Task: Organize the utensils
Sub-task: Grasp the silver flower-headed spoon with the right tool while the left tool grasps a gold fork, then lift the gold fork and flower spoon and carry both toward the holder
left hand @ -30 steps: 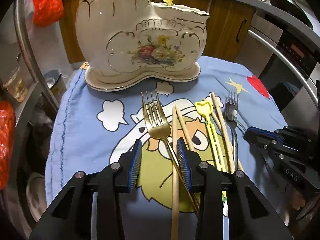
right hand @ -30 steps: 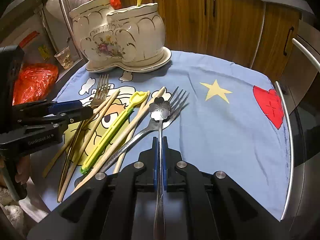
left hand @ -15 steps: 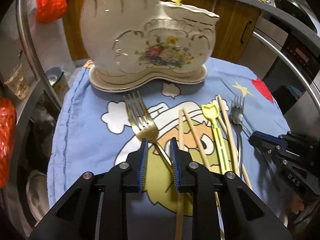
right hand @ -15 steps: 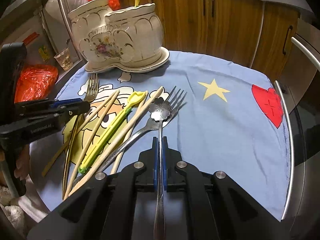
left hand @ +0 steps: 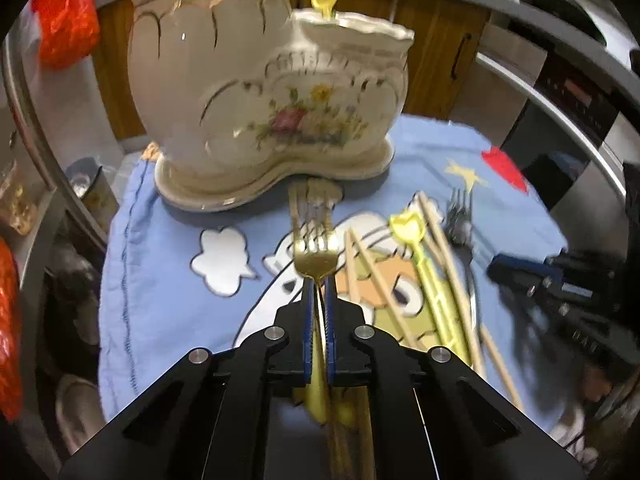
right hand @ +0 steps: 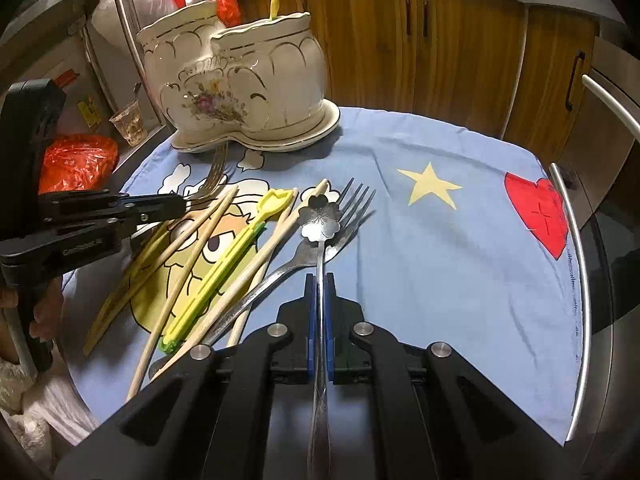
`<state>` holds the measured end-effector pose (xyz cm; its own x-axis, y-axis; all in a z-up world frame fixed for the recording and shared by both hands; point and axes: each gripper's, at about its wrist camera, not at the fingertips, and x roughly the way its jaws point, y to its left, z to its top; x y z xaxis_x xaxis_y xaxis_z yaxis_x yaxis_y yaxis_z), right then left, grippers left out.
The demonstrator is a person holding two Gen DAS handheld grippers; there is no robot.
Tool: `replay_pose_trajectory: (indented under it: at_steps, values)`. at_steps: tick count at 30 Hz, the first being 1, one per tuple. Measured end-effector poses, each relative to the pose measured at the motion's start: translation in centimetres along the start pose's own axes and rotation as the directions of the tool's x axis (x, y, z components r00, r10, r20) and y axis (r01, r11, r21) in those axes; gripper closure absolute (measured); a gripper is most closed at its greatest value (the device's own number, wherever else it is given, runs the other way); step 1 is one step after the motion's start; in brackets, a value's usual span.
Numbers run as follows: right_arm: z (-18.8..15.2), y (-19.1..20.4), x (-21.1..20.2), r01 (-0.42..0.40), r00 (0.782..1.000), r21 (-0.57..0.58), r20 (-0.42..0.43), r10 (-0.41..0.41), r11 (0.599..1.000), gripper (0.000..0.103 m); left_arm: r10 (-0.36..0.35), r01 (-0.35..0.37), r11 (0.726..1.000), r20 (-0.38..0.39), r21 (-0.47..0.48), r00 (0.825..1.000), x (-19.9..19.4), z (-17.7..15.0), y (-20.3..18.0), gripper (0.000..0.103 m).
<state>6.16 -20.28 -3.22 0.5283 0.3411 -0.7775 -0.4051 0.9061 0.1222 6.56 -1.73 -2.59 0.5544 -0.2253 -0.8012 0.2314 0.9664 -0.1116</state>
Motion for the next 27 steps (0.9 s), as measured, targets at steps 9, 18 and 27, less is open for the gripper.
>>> replay_pose_trajectory:
  at_steps: [9,18,27]
  values:
    - [0.2,0.2,0.4,0.007,1.0,-0.016,-0.019,-0.008,1.0,0.099,0.058,-0.057,0.995,-0.012,0.082,0.998,-0.3,-1.0,-0.8,0.094]
    - [0.9,0.9,0.9,0.016,0.998,-0.071,-0.068,-0.021,0.997,0.09,0.053,-0.052,0.996,-0.016,0.07,0.998,-0.4,-1.1,-0.9,0.09]
    - [0.9,-0.2,0.4,-0.01,1.0,0.002,-0.021,0.01,1.0,0.1,0.027,-0.029,0.998,0.029,0.061,0.999,-0.8,-1.3,-0.2,0.097]
